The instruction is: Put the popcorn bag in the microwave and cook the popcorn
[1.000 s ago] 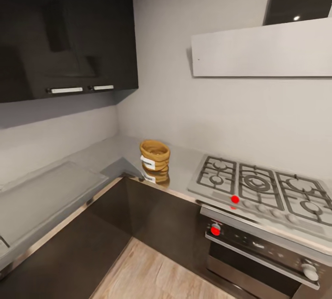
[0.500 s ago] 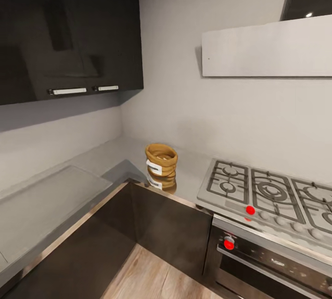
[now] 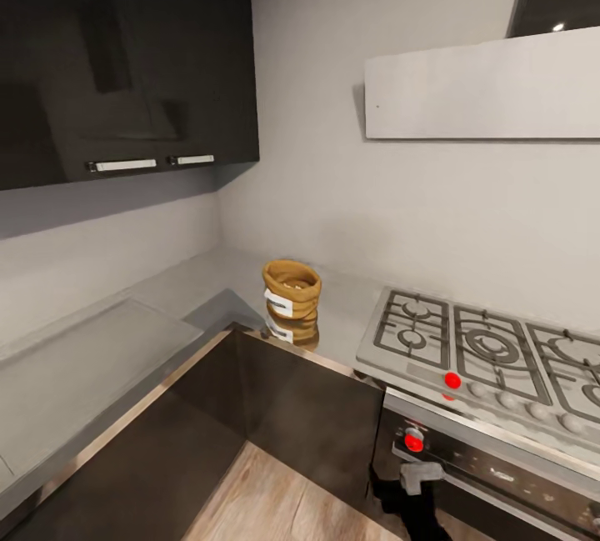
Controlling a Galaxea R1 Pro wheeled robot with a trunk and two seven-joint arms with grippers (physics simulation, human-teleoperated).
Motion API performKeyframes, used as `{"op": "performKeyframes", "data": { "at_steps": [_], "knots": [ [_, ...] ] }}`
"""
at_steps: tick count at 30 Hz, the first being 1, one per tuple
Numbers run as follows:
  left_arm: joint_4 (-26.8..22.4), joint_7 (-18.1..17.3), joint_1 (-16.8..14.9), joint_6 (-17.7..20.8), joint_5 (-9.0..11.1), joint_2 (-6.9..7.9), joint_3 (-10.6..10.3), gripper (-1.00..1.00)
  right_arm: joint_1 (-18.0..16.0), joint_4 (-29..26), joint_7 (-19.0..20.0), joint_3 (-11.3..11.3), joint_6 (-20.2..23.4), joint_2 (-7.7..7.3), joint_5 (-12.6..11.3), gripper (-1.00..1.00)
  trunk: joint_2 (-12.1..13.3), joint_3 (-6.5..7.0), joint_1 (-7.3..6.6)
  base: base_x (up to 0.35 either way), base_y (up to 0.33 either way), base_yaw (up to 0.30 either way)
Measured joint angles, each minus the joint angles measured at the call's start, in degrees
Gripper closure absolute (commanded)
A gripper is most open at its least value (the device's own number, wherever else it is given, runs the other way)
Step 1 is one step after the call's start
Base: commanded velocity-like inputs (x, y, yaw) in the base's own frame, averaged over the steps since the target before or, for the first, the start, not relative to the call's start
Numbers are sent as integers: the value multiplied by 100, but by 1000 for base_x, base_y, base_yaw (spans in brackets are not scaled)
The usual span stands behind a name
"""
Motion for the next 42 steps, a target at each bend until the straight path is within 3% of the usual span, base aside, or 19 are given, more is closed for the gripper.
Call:
{"op": "performKeyframes", "data": {
  "at_steps": [8,11,14,20,27,31,33,37,42],
  "knots": [
    [0,-1,0,4,0,-1,-2,-100,1,-2326,0,111,101,-1,1,-100,0,0,0,0,0,0],
    [0,-1,0,5,0,-1,-5,-100,2,-2639,0,127,415,-1,3,-100,0,-1,0,0,0,0],
    [0,-1,0,5,0,-1,-5,-100,1,-3008,0,110,1053,-1,-1,-100,0,-1,0,0,0,0],
    [0,-1,0,5,0,-1,-6,-100,2,-3637,-7,101,1205,-1,-1,-100,0,-1,0,0,0,0],
    [0,-1,0,5,0,-1,-6,-100,-97,-3915,-24,98,1525,-1,-1,-100,1,0,0,0,0,0],
    [0,-1,0,5,0,-1,-8,-100,-396,-3938,-31,97,1625,-1,0,-100,1,0,0,0,0,0],
    [0,-1,0,4,0,-1,-8,-100,-594,-3936,-32,97,1876,-1,-1,-100,1,0,0,0,0,0],
    [1,-1,0,4,0,-1,-8,-100,-1332,-3937,-32,97,3155,-1,-5,-100,1,1,0,0,0,0],
    [0,-1,0,4,0,-1,-8,-100,-2116,-3918,-32,97,4259,-1,-16,-100,1,0,0,0,0,0]
  ]
}}
